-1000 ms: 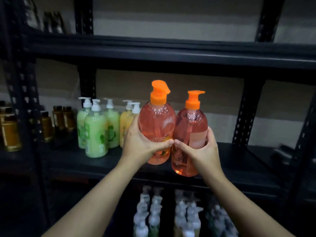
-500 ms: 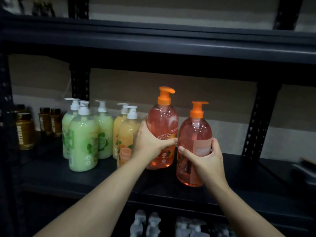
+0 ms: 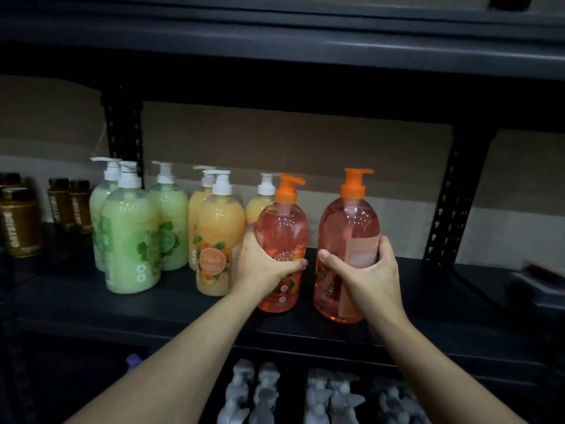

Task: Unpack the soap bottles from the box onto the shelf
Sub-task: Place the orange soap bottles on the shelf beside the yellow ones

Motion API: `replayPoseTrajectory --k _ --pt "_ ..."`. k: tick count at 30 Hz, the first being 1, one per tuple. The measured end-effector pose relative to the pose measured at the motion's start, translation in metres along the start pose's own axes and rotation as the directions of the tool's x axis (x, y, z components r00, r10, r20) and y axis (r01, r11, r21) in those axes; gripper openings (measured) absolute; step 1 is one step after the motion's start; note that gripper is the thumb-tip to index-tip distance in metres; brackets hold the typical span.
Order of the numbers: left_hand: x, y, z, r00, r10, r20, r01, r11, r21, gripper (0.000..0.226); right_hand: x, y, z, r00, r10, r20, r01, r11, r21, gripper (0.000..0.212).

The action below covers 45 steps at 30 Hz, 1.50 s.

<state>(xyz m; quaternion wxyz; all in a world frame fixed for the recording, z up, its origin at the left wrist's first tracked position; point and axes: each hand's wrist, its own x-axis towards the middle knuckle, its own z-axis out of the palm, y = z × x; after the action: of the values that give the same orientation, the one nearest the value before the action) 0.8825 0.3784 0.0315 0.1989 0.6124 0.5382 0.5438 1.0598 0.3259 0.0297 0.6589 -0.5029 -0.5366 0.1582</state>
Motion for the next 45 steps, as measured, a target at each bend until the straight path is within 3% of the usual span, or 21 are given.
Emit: replayPoseTrajectory --k 4,9,16,23,29,33,45 --pt "0.000 -0.003 0.002 0.999 -0.044 -0.008 0.044 0.999 -0.003 0.092 0.000 0.003 -0.003 1.000 0.003 -0.003 -0.003 1.000 -0.001 0.076" --pt "0.001 -0.002 0.002 0.993 -0.111 0.039 0.109 0.993 0.040 0.065 0.000 0.002 -0.003 1.000 0.001 -0.004 -0.002 1.000 -0.013 0.079" --pt "-0.005 -0.013 0.009 0.997 -0.074 -0.010 0.075 0.997 0.034 0.091 -0.002 -0.003 -0.004 1.000 -0.010 -0.002 0.010 1.000 -0.012 0.076" --pt "-0.014 -0.015 0.013 0.989 -0.133 -0.056 0.133 0.991 -0.010 0.108 -0.004 0.007 -0.006 1.000 0.012 -0.028 -0.013 0.999 -0.050 0.083" --pt "-0.015 -0.025 0.021 0.993 -0.109 -0.047 0.107 0.994 -0.034 0.109 0.001 0.011 -0.009 0.998 0.033 -0.058 -0.035 0.998 -0.043 0.079" --pt "-0.014 -0.027 0.025 0.991 -0.128 -0.046 0.129 0.992 0.003 0.114 0.018 0.005 -0.005 0.996 0.033 -0.077 -0.037 0.998 -0.054 0.092" --pt "-0.006 -0.037 0.034 0.997 -0.040 -0.065 0.038 0.999 -0.038 0.092 0.057 0.014 0.025 0.998 0.069 -0.001 -0.069 0.997 -0.026 0.090"
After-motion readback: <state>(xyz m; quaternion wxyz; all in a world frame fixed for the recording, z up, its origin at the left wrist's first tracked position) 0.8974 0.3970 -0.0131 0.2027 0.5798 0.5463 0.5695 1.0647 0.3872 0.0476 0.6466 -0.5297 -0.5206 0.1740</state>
